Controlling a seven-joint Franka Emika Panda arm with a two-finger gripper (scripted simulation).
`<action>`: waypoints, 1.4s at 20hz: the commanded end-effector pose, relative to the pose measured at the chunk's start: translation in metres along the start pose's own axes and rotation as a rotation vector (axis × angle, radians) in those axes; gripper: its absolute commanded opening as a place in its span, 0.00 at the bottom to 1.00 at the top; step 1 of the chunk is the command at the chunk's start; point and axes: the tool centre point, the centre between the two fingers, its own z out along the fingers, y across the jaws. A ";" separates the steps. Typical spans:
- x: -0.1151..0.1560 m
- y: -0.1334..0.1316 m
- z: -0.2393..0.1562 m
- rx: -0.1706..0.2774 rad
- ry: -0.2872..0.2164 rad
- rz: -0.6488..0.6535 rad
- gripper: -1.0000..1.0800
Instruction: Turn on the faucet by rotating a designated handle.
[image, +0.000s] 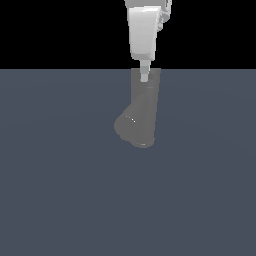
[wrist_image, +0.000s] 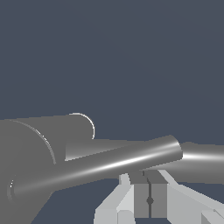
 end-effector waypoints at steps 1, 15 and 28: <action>0.045 -0.002 -0.001 -0.001 0.002 0.054 0.00; 0.051 -0.031 0.000 0.000 0.002 0.022 0.00; 0.092 -0.061 0.000 0.000 0.002 0.043 0.00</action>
